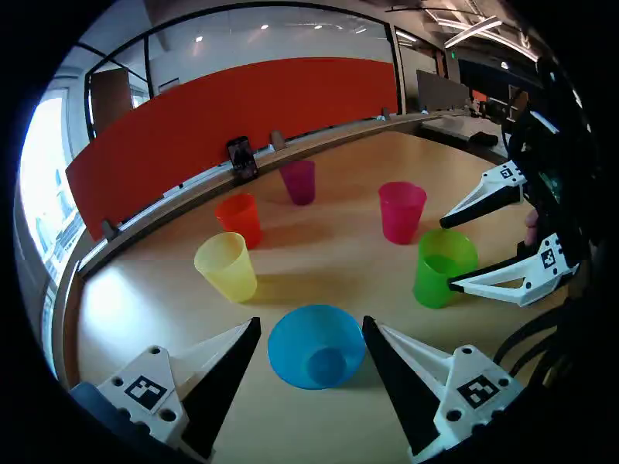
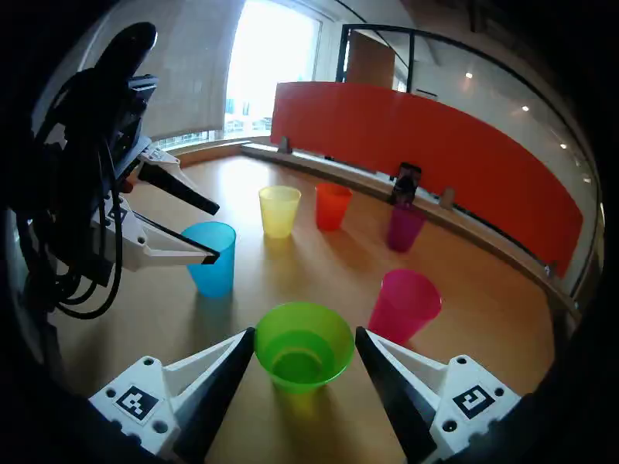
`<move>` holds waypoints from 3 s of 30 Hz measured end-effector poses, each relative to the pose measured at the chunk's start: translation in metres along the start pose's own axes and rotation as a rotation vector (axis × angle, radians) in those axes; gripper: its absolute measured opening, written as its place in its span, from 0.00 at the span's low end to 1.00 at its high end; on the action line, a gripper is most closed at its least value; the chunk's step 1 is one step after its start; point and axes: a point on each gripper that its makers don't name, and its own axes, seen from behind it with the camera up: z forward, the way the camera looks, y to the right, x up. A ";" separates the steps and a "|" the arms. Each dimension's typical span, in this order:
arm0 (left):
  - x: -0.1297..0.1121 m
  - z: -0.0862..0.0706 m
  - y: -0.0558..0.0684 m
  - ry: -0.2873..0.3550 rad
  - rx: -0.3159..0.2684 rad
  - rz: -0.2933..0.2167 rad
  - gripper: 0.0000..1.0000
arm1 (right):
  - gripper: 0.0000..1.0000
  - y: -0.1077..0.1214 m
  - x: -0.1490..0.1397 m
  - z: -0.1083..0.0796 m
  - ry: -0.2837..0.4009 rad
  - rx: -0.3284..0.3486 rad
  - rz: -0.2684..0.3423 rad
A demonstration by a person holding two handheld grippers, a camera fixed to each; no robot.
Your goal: Pour water
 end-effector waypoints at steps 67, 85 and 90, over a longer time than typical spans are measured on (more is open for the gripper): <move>0.036 -0.150 -0.125 0.395 0.426 -0.346 0.97 | 0.99 0.149 0.089 -0.189 0.336 -0.569 0.359; 0.014 -0.137 -0.153 0.536 0.534 -0.334 0.97 | 0.98 0.168 0.068 -0.180 0.328 -0.639 0.416; -0.005 -0.126 -0.152 0.553 0.538 -0.335 0.97 | 0.99 0.182 0.057 -0.185 0.353 -0.687 0.447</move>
